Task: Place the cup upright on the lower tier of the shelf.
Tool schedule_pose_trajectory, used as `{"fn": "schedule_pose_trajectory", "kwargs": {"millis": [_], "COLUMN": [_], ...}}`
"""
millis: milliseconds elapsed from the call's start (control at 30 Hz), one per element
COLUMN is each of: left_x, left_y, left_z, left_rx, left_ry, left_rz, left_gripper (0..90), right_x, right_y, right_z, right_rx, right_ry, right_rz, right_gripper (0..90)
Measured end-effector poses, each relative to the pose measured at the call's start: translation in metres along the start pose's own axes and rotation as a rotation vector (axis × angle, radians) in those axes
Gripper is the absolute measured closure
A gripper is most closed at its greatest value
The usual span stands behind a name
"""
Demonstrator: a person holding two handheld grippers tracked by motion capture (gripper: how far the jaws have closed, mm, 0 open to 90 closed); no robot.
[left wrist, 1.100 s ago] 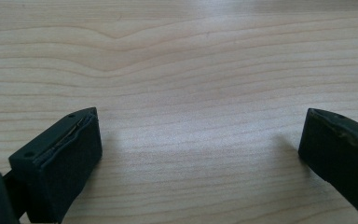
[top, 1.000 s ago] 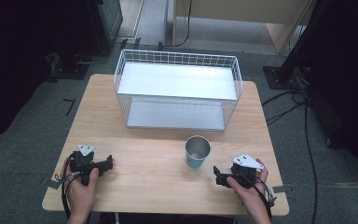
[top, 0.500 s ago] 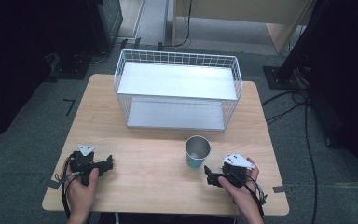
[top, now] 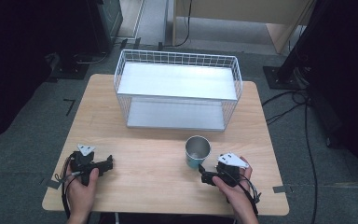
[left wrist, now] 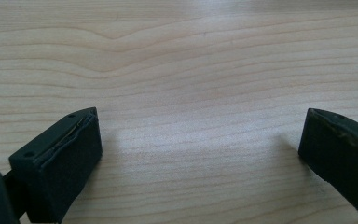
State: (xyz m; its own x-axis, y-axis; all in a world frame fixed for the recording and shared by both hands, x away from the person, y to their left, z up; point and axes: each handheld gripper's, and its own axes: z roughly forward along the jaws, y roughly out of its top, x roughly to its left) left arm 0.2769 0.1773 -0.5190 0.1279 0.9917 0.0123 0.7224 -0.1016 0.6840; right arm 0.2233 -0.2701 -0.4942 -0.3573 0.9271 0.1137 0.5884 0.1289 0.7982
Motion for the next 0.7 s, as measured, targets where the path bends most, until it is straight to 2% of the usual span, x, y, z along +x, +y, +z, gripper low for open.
{"fn": "schedule_pose_trajectory", "kwargs": {"millis": [367,700], "left_x": [0.000,0.000], "left_y": [0.000,0.000], "left_z": [0.000,0.000], "left_rx": [0.000,0.000], "left_ry": [-0.003,-0.004], "left_rz": [0.003,0.004], "left_gripper": [0.0,0.0], "right_x": [0.008,0.017], "right_y": [0.003,0.007], "right_z": [0.005,0.009], "right_rx": [-0.008,-0.029], "right_ry": [0.036,0.051], "right_rz": [0.011,0.007], "right_gripper": [6.6,9.0]}}
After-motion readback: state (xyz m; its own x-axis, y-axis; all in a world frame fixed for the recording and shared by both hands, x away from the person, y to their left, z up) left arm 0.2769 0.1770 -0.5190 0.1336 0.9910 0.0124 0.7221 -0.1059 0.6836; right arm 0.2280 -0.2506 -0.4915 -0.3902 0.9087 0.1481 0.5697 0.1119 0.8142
